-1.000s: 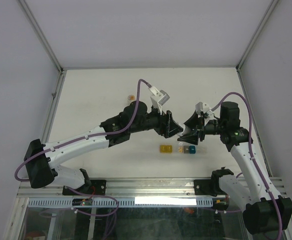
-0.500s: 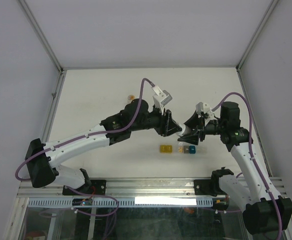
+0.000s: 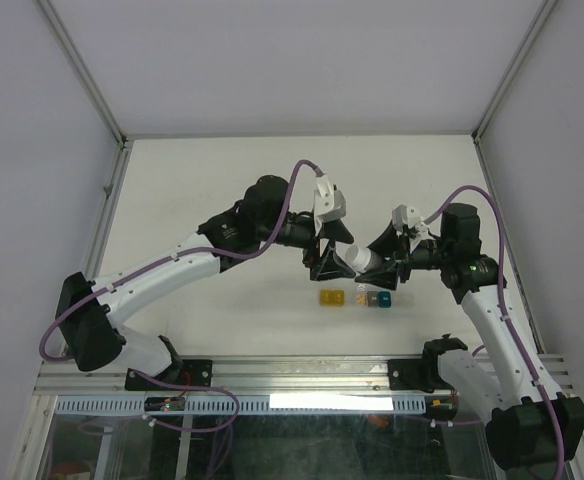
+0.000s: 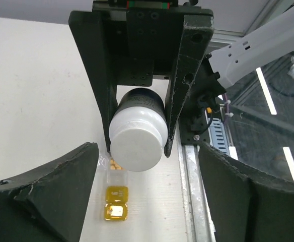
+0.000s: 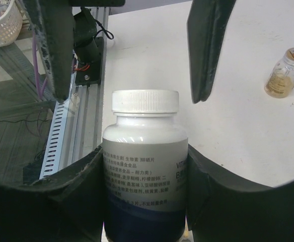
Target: Sort the pills into containers
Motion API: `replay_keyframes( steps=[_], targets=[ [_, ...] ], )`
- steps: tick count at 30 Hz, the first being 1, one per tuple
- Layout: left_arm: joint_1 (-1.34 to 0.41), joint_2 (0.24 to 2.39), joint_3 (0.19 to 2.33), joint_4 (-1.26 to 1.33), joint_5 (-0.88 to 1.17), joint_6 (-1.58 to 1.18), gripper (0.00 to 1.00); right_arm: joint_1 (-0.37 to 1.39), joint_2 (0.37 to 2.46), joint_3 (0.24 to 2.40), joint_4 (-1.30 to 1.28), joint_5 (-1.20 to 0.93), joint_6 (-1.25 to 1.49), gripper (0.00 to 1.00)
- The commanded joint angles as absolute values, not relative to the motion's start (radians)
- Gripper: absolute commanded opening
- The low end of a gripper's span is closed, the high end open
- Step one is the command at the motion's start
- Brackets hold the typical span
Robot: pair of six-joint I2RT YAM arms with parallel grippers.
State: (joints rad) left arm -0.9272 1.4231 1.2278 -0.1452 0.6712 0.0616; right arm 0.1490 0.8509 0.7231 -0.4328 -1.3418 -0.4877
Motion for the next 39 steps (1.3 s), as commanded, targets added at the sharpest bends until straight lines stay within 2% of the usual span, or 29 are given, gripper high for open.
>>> replay_keyframes(
  steps=[1,2,3,9,13,16,20,25,30,36,39],
  targets=[
    [-0.912,1.374,1.282,-0.095,0.675,0.079,0.91,0.147,0.844,0.753,-0.390,-1.351,-0.483,0.00],
    [-0.912,1.353,1.259,-0.063,0.643,0.036,0.97,0.147,0.844,0.753,-0.391,-1.351,-0.483,0.00],
    [-0.911,1.331,1.229,-0.024,0.596,-0.008,0.99,0.147,0.845,0.753,-0.390,-1.351,-0.484,0.00],
    [-0.904,1.245,1.095,0.160,0.482,-0.364,0.99,0.148,0.846,0.753,-0.390,-1.353,-0.484,0.00],
    [-0.934,1.244,1.094,0.106,0.376,-0.451,0.88,0.147,0.845,0.752,-0.390,-1.351,-0.483,0.00],
    [-1.000,1.265,1.139,-0.019,0.228,-0.407,0.85,0.148,0.844,0.752,-0.389,-1.350,-0.483,0.00],
    [-1.045,1.313,1.203,-0.102,0.165,-0.386,0.83,0.147,0.846,0.752,-0.388,-1.351,-0.482,0.00],
    [-1.058,1.349,1.238,-0.117,0.181,-0.380,0.77,0.147,0.844,0.753,-0.389,-1.351,-0.483,0.00],
    [-1.060,1.372,1.256,-0.121,0.210,-0.378,0.64,0.147,0.843,0.753,-0.390,-1.351,-0.483,0.00],
    [-1.060,1.392,1.271,-0.138,0.245,-0.371,0.57,0.147,0.843,0.752,-0.390,-1.351,-0.483,0.00],
    [-1.060,1.399,1.277,-0.147,0.261,-0.366,0.49,0.147,0.842,0.753,-0.390,-1.351,-0.483,0.00]
  ],
)
